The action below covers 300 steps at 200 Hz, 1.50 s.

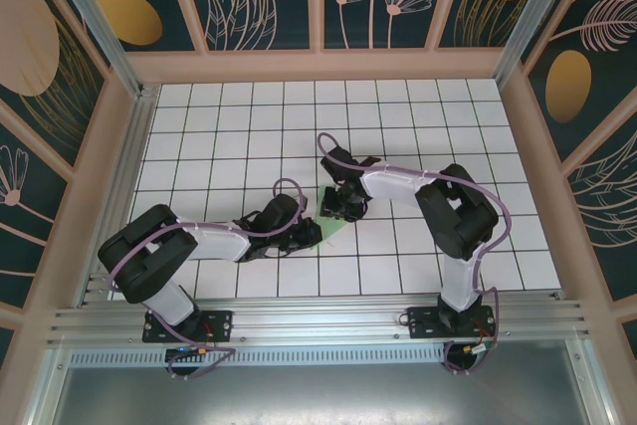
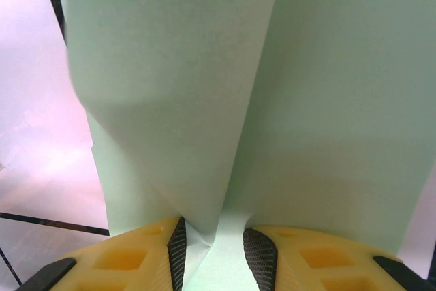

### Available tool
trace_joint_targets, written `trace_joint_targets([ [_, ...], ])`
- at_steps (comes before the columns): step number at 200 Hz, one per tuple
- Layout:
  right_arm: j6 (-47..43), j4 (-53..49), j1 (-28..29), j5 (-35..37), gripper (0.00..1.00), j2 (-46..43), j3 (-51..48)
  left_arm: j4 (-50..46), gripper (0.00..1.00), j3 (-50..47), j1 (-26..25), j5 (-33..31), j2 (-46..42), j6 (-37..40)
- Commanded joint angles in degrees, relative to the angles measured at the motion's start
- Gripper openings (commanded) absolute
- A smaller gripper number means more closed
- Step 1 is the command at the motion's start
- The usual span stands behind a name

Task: Fold a paper plane with a square sheet of paper (pick it up from the middle)
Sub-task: Fourth fold the wing at the center of the table.

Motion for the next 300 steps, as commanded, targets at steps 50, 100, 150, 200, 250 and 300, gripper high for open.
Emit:
trace_joint_targets([
  [50,0.6,-3.3,-0.5,9.5,0.37,8.8,-4.0,-4.6,0.12,-0.2,-0.4,-1.4,-0.1,1.1],
  [100,0.6,-3.2,-0.5,9.5,0.37,8.9,-4.2,-5.6,0.11,-0.2,-0.4,-2.8,-0.2,0.9],
  [150,0.6,-3.2,-0.5,9.6,0.37,9.0,-4.3,-7.7,0.11,0.0,-0.4,-5.3,-1.9,0.9],
  [200,0.7,-3.1,-0.5,9.5,0.37,9.2,-4.2,-5.3,0.11,-0.4,-0.9,-1.0,0.0,1.0],
  [250,0.7,-2.9,-0.6,9.6,0.37,9.3,-4.4,-7.8,0.11,-0.5,-1.3,-1.0,0.0,1.8],
  [300,0.8,-2.8,-0.5,9.5,0.37,9.5,-4.5,-12.6,0.09,-0.4,-1.4,-4.1,-1.6,2.8],
])
